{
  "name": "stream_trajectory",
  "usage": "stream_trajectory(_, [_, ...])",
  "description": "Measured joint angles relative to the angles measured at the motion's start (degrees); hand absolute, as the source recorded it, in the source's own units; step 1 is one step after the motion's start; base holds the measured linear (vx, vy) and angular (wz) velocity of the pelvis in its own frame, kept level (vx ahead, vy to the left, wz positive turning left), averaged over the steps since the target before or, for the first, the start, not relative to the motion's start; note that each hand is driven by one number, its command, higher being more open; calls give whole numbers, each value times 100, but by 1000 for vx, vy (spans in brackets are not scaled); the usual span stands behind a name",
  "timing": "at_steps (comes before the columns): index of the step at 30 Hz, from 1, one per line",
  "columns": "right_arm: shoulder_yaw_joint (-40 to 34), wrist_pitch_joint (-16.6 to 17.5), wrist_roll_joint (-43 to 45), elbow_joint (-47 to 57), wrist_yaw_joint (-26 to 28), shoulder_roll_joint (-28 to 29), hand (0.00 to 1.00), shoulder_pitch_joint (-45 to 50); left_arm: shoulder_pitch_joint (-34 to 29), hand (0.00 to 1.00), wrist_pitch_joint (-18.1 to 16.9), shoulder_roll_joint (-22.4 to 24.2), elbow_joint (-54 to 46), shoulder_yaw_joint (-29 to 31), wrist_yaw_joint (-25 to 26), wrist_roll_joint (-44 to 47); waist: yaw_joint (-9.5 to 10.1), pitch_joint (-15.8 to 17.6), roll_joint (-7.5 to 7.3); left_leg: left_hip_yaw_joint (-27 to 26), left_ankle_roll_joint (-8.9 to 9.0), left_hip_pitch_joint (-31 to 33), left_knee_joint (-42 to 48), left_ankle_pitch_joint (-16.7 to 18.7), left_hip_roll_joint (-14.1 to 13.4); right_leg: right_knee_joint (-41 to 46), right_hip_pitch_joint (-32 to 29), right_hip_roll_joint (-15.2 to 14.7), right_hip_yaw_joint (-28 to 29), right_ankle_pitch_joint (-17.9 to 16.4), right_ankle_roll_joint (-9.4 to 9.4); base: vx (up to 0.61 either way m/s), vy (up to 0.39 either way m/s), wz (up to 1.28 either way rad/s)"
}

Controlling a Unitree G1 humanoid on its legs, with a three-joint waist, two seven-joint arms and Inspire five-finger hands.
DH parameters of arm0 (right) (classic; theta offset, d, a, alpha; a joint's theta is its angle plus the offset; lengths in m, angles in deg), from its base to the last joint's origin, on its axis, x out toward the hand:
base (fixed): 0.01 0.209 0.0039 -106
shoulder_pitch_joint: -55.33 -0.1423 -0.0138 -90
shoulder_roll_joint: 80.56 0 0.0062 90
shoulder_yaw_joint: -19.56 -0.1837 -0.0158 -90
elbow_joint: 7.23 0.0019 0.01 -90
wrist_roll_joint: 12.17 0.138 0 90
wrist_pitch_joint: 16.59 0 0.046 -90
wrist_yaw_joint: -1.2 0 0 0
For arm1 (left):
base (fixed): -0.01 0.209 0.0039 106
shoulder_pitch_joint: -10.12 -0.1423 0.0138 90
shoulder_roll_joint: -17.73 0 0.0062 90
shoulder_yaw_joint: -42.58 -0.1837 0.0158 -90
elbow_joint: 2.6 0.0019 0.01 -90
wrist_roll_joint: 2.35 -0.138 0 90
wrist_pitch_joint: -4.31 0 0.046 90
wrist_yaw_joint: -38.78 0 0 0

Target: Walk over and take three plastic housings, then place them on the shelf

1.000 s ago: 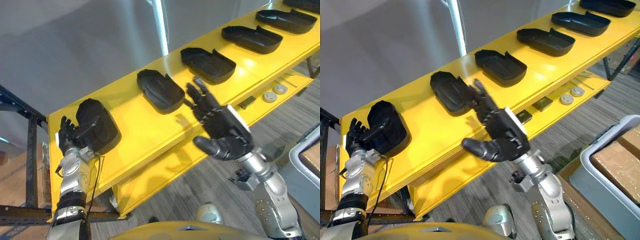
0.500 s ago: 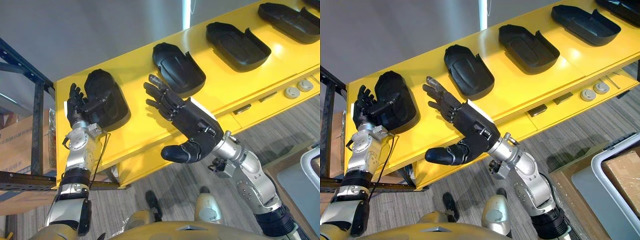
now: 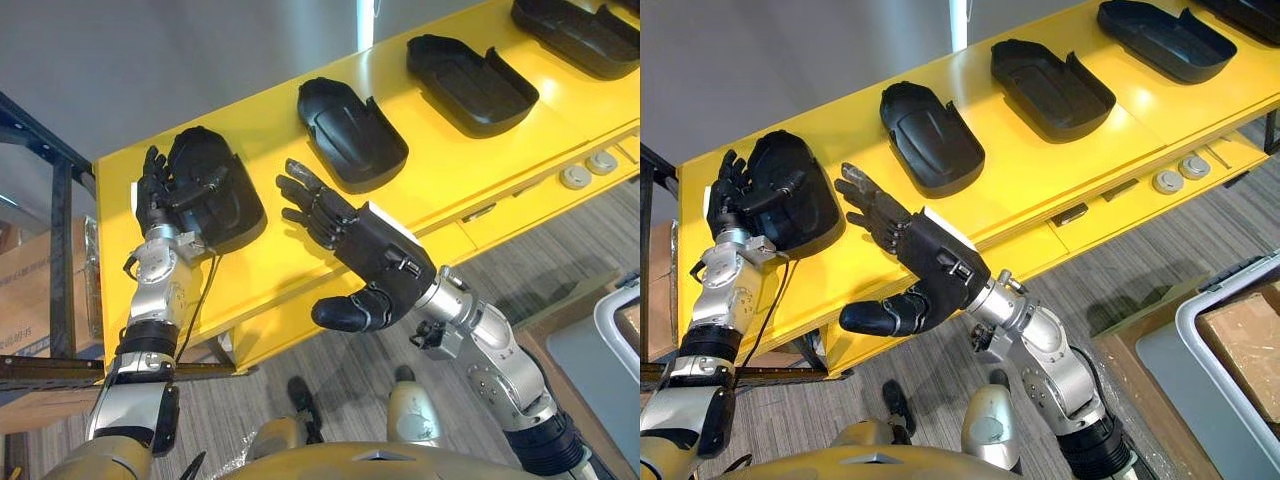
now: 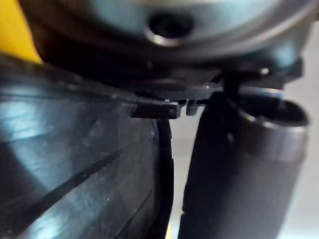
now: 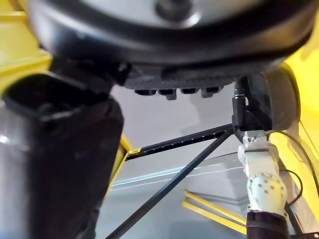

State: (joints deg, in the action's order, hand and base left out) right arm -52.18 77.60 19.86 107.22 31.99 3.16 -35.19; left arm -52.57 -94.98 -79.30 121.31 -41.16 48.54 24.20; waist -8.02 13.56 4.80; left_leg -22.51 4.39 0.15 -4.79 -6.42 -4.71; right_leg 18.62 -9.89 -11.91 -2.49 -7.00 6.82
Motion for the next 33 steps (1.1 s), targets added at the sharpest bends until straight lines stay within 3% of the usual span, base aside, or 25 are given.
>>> stream_trajectory(7, [-112, -34, 8, 5, 34, -10, 100, 332, 176, 100, 78, 0, 162, -128, -177, -23, -96, 12, 13, -255, -32, 44, 452, 318, -35, 17, 8, -22, 251, -5, 7, 16, -1, -17])
stream_trajectory(15, [-202, -51, 4, 31, 276, -36, 100, 659, 175, 100, 85, 0, 192, -86, -2, -239, -164, 5, 27, -319, -31, 37, 525, 373, -36, 20, 12, -37, 290, -6, 10, 6, -2, -3])
stream_trajectory(23, [-228, -26, -1, 159, 315, -56, 100, 902, 36, 100, 186, 2, 200, 440, 1065, -301, -218, -28, 100, -349, -34, -72, 539, 395, -41, -1, 121, -36, 295, -6, 13, 0, -1, 0])
stream_trajectory(28, [-337, 219, -57, 162, 97, -53, 100, 1055, -485, 100, 144, 25, 88, 857, 2079, -483, -247, -209, 296, -270, -37, -220, 359, 352, -10, -194, 329, 4, 219, 28, 64, 14, -13, 5])
stream_trajectory(33, [-607, 451, -284, 46, -562, -17, 100, 1042, -1081, 100, -468, 280, -1487, 1040, 2801, -1168, -113, -434, 222, -13, -48, -275, 231, 237, 4, -438, 574, 5, -44, 75, 97, 26, -8, 24])
